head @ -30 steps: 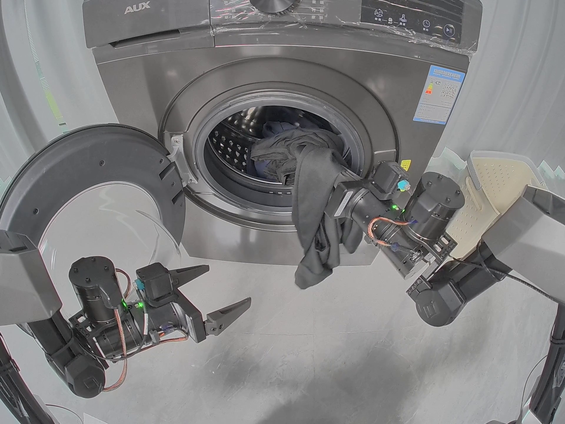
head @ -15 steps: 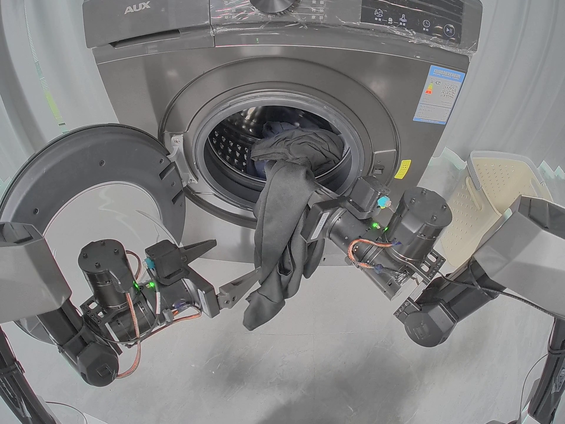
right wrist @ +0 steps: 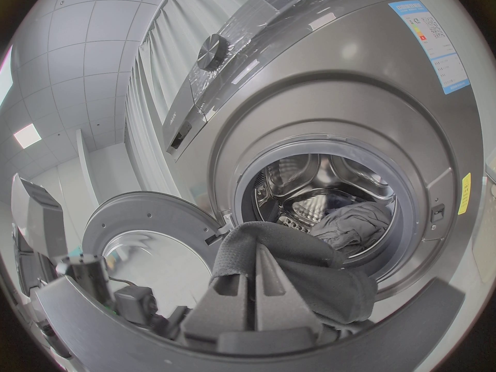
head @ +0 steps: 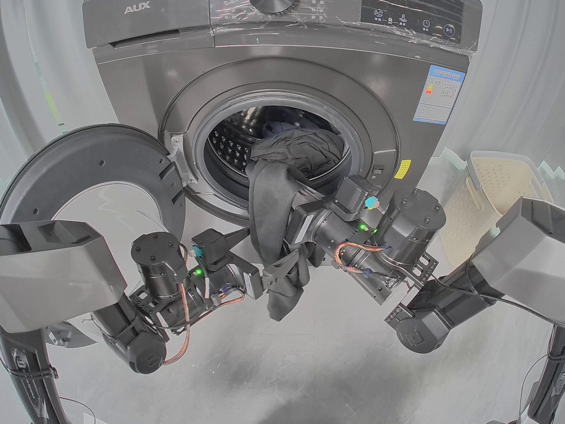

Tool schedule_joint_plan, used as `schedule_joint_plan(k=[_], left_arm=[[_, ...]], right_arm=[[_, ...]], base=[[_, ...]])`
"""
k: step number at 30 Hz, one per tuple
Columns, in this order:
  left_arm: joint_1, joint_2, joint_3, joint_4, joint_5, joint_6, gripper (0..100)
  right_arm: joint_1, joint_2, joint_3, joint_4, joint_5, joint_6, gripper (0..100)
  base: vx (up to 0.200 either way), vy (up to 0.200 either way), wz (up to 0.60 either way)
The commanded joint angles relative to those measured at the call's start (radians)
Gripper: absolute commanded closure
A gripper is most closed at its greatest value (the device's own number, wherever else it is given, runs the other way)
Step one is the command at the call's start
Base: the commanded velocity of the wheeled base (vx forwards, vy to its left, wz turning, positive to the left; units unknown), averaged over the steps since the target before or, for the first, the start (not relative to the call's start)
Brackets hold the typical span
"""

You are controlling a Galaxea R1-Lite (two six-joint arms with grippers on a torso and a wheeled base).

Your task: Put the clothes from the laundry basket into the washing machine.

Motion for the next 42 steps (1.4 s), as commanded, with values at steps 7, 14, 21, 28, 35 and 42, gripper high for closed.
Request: schedule_joint_plan(k=[7,14,21,28,35,42], left_arm=[[-0.001,0.132,-0.173,-0.002,0.046,0.004,0],[0.002,0.165,-0.225,-0.002,0.070,0.007,0],[0.008,0.224,-0.311,-0.002,0.089,0.003,0],[0.010,0.242,-0.329,0.000,0.109,0.001,0],[0.042,0.239,-0.334,-0.002,0.142,-0.008,100],[0.087,0.170,-0.349,-0.002,0.165,-0.040,100]], right_arm=[[0.020,-0.011,-0.018,0.000,0.000,0.001,100],[0.035,-0.011,-0.018,-0.001,-0.014,0.007,100],[0.060,-0.025,-0.010,0.000,-0.034,0.011,100],[0.055,-0.030,-0.009,0.000,-0.035,0.014,100],[0.020,-0.059,0.013,0.000,-0.038,0.024,100],[-0.069,-0.073,0.097,0.002,-0.055,0.047,100]], base=[[0.000,0.000,0.00],[0.000,0.000,0.00],[0.000,0.000,0.00],[0.000,0.000,0.00],[0.000,0.000,0.00],[0.000,0.000,0.00]])
